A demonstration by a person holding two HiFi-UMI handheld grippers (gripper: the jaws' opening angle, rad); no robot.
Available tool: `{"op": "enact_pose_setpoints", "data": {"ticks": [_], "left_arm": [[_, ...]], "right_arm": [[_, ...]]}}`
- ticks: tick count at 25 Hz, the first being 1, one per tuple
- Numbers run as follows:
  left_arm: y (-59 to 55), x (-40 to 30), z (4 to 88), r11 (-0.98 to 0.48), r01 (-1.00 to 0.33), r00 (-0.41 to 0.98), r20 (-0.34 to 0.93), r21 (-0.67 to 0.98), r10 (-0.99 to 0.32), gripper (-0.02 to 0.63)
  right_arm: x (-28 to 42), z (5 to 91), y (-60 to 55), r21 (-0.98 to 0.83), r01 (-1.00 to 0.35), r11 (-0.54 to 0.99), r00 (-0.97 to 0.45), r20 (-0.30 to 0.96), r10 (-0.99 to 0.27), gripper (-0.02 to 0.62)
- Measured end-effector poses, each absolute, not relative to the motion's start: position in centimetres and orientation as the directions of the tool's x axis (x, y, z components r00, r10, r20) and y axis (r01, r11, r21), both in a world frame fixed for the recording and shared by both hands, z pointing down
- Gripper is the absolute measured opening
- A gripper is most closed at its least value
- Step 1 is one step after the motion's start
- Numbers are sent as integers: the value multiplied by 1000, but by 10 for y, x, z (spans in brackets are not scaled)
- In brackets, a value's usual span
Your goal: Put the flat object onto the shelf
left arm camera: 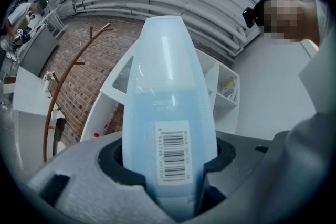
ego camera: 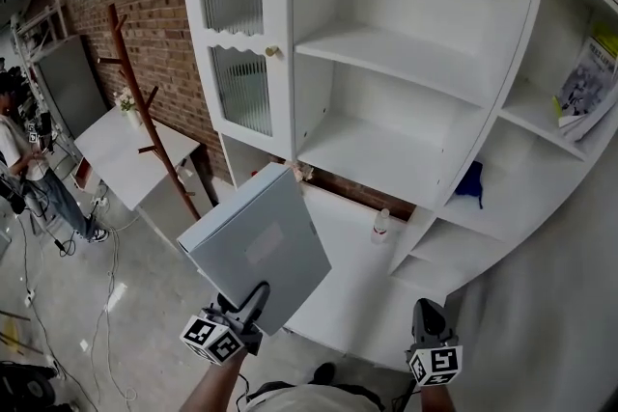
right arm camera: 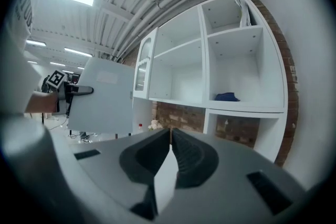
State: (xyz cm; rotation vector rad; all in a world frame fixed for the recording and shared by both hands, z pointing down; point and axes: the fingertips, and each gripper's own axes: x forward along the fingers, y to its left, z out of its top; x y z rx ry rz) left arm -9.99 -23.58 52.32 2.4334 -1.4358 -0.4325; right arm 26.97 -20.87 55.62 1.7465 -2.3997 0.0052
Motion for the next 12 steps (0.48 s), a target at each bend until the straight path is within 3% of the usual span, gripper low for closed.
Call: {"op": "enact_pose_setpoints", "data": {"ticks": [12], "left_arm": [[-280, -55, 488, -500, -768, 457, -206, 400, -865, 285]], "right_arm": [[300, 553, -240, 96, -936, 338, -325, 128, -937, 32]]}}
